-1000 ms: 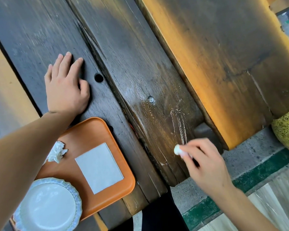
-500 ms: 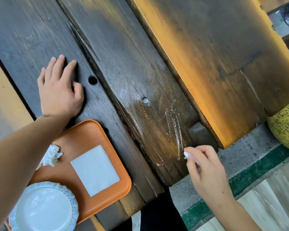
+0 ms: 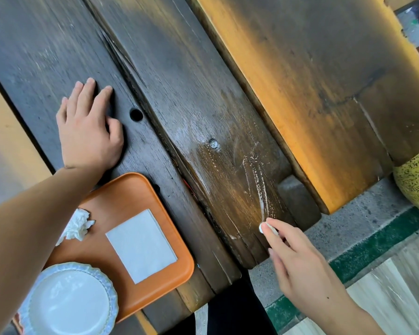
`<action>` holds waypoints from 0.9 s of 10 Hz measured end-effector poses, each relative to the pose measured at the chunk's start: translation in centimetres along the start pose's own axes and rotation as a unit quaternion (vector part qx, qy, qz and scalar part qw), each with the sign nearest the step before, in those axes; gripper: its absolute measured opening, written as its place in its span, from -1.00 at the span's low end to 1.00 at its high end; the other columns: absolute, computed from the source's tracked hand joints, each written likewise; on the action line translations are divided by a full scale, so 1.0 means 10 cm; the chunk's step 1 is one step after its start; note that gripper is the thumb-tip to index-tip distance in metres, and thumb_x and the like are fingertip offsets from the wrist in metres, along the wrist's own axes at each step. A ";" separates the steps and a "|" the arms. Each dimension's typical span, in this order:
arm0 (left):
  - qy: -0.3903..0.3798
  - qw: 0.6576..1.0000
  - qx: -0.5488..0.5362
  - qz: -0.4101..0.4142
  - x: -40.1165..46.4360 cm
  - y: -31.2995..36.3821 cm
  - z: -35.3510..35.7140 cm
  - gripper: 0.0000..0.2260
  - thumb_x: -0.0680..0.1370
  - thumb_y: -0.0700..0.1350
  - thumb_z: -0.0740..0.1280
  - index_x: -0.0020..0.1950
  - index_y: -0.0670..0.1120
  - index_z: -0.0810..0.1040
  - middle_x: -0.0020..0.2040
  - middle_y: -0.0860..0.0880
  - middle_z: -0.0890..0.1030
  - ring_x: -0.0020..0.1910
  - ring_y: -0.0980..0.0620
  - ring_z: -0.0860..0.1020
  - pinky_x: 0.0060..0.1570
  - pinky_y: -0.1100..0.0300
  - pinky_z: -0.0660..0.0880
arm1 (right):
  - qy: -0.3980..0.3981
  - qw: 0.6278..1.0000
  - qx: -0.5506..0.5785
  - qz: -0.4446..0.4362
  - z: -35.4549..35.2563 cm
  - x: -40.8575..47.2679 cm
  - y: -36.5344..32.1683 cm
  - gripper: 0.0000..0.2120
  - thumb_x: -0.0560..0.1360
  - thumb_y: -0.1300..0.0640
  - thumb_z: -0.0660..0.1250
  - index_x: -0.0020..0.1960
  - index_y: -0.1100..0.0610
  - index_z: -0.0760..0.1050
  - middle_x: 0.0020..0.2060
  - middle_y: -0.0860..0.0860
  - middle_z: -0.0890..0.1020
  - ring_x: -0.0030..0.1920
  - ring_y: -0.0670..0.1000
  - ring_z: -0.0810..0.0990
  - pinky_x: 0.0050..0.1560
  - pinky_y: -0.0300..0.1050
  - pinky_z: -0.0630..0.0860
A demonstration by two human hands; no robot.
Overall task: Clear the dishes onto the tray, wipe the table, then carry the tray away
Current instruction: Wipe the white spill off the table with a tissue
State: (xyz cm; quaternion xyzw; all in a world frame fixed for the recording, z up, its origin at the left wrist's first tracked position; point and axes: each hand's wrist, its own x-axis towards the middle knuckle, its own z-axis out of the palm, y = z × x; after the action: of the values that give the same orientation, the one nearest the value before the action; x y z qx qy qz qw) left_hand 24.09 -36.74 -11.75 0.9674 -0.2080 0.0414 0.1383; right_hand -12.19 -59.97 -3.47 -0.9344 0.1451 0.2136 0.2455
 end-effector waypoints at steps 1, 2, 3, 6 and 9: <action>-0.003 1.000 0.001 0.000 0.00 0.00 0.00 -0.47 0.52 -0.09 0.13 0.52 -0.03 0.39 0.59 -0.12 0.31 0.60 -0.14 0.20 0.56 -0.07 0.06 | -0.076 0.997 -0.011 0.012 -0.05 0.00 0.05 -0.10 0.28 0.47 0.42 0.55 0.06 0.26 0.40 -0.12 0.29 0.03 -0.11 0.57 -0.26 -0.29 0.55; -0.001 1.000 -0.002 0.001 0.01 0.00 -0.01 -0.47 0.52 -0.10 0.13 0.52 -0.04 0.39 0.59 -0.12 0.31 0.60 -0.15 0.21 0.56 -0.07 0.05 | -0.035 0.998 -0.056 -0.009 -0.10 0.05 0.11 -0.11 0.11 0.53 0.48 0.40 0.09 0.50 0.22 -0.07 0.49 -0.13 -0.19 0.53 -0.35 -0.38 0.42; 0.003 1.000 -0.003 0.004 0.00 0.00 -0.01 -0.47 0.52 -0.10 0.14 0.52 -0.05 0.40 0.58 -0.13 0.32 0.60 -0.16 0.22 0.56 -0.07 0.05 | 0.015 0.997 -0.045 -0.057 -0.13 0.14 0.13 -0.40 0.26 0.38 0.59 0.27 0.11 0.61 0.06 -0.08 0.62 -0.05 -0.13 0.59 -0.29 -0.24 0.63; 0.002 1.000 -0.006 0.001 0.01 -0.01 0.01 -0.48 0.53 -0.10 0.15 0.51 -0.03 0.39 0.59 -0.12 0.32 0.61 -0.14 0.20 0.56 -0.06 0.06 | 0.082 0.994 0.025 -0.060 -0.14 0.39 0.12 -0.76 0.44 0.33 0.47 0.10 0.18 0.69 -0.08 0.00 0.60 -0.08 -0.08 0.56 -0.22 -0.13 0.65; 0.002 1.000 -0.006 0.005 0.01 -0.01 0.02 -0.48 0.53 -0.09 0.15 0.52 -0.03 0.39 0.59 -0.12 0.32 0.61 -0.14 0.19 0.56 -0.08 0.05 | 0.159 0.984 0.045 -0.062 -0.26 0.94 0.17 -0.85 0.48 0.34 0.46 0.04 0.22 0.70 -0.12 0.02 0.59 -0.10 -0.01 0.53 -0.03 -0.41 0.44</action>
State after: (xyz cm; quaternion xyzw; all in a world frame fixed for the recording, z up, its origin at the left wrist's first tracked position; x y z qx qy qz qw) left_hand 24.21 -36.69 -11.94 0.9655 -0.2124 0.0425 0.1442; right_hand -3.83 -64.28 -6.54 -0.9516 0.1330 0.0400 0.2740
